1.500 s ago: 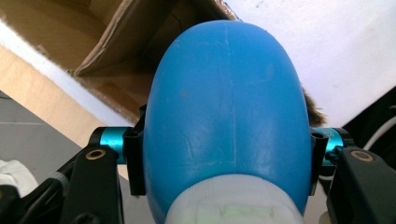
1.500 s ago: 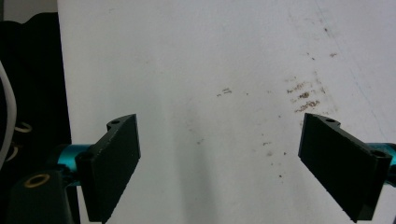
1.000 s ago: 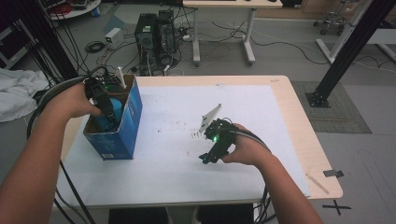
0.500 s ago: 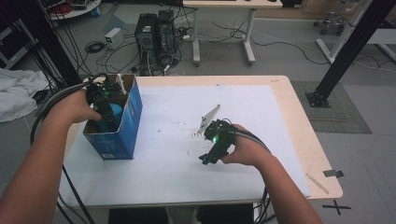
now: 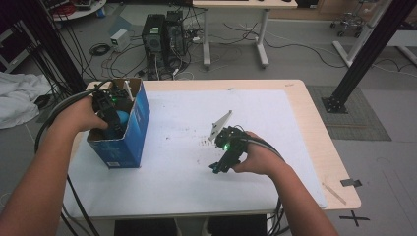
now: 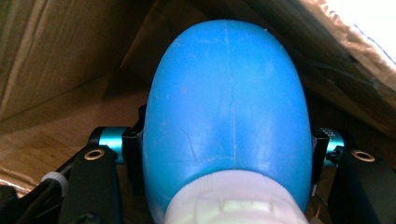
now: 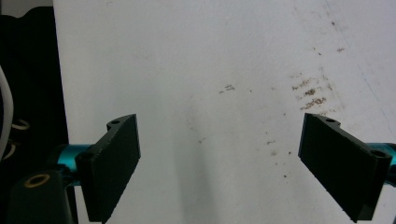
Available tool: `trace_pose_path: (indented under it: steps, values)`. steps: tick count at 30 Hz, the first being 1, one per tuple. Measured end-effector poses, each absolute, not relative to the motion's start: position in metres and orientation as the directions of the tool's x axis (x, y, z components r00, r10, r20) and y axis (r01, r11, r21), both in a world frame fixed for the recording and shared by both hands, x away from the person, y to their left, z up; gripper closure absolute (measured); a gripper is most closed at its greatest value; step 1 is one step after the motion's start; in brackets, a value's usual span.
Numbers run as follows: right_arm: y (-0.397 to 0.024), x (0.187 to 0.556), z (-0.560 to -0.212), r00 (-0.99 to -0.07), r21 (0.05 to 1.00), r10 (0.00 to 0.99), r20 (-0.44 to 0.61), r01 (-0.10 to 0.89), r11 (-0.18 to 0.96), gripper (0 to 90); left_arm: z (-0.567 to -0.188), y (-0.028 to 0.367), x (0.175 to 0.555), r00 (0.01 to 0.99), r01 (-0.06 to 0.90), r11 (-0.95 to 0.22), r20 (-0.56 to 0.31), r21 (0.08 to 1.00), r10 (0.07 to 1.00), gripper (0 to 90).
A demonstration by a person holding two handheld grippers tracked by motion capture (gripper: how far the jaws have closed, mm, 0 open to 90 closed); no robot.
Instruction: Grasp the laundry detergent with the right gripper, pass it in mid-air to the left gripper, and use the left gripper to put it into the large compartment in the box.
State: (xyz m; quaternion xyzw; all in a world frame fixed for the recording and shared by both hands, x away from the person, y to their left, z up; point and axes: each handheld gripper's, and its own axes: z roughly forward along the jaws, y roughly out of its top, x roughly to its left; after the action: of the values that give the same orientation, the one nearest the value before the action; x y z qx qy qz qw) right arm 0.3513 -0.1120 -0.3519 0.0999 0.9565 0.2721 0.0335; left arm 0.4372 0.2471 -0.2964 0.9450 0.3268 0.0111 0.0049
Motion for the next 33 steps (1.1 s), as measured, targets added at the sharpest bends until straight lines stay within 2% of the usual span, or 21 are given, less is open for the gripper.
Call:
trace_pose_path:
  steps: [4, 33]
  values:
    - [-0.113, 0.351, -0.352, -0.978, 0.531, 0.210, -0.008, 0.174, 0.829, 11.9, -0.296, 0.248, 0.437, 0.780, 0.625, -0.781, 0.023, 0.013, 0.625, 32.6]
    - [-0.113, 0.351, -0.352, -0.977, 0.534, 0.212, -0.001, 0.179, 0.826, 11.9, -0.276, 0.248, 0.432, 0.767, 0.639, -0.768, 0.034, 0.040, 0.640, 27.7]
